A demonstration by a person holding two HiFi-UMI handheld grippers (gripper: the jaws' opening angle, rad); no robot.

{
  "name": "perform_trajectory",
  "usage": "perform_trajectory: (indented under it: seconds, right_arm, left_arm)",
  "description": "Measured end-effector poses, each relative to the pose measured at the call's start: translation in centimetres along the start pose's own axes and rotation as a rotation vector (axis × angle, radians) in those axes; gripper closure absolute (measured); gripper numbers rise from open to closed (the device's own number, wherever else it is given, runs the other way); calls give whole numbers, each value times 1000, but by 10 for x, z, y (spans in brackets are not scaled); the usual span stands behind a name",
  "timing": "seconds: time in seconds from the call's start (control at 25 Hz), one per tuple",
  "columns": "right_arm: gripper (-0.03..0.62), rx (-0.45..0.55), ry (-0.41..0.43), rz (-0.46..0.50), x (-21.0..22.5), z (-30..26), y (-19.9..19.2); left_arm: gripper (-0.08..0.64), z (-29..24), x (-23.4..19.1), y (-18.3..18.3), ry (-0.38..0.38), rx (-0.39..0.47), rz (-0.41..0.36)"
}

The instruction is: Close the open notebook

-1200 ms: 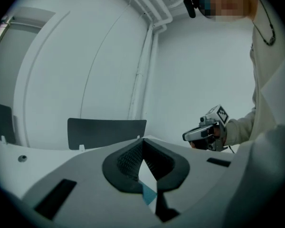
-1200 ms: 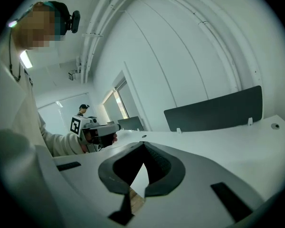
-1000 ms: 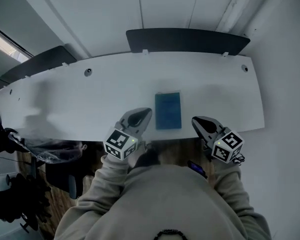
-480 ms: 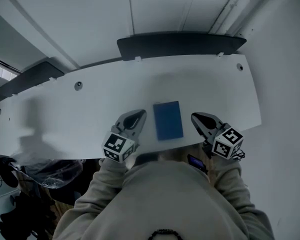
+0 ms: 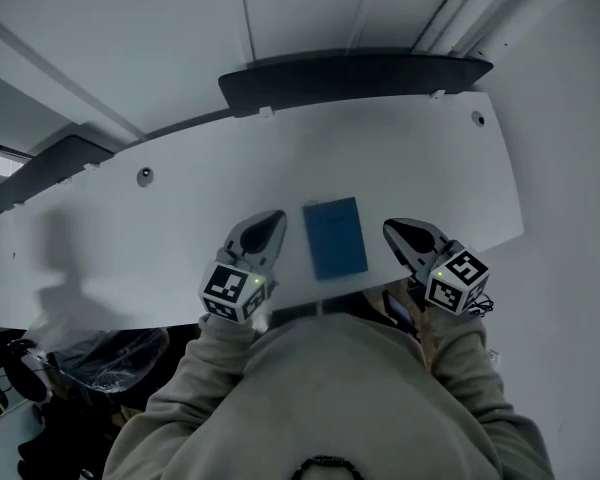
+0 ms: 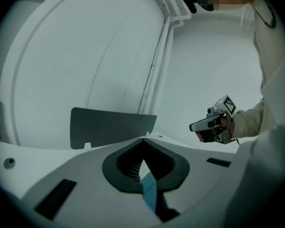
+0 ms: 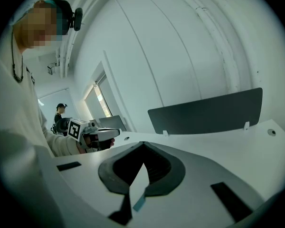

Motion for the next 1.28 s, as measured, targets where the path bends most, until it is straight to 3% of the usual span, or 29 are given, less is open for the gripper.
perform_trajectory:
  seconds: [0.36, 0.56, 0.76, 1.08, 1.28]
  right_arm:
    - [572, -7, 54, 4, 34, -13, 4]
    - [572, -19, 73, -46, 51, -20, -8]
    - [572, -26, 116, -38, 52, -27, -6]
    - [572, -21, 169, -4, 50, -41, 6]
    - [572, -61, 169, -4, 53, -49, -8]
  left_arm:
    - [558, -19, 21, 6, 6, -10, 30]
    - [558, -26, 31, -9, -13, -56, 39]
    - [558, -31, 39, -14, -32, -87, 32]
    - [558, -41, 39, 6, -14, -58, 36]
    - [558, -43, 40, -1, -6, -74, 60]
Point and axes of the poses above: the fingertips, and each gripper's own axes: z backward along the fingers, x to its right, y out of its top, the point moved 5 cm from there along z, backward along the fingers
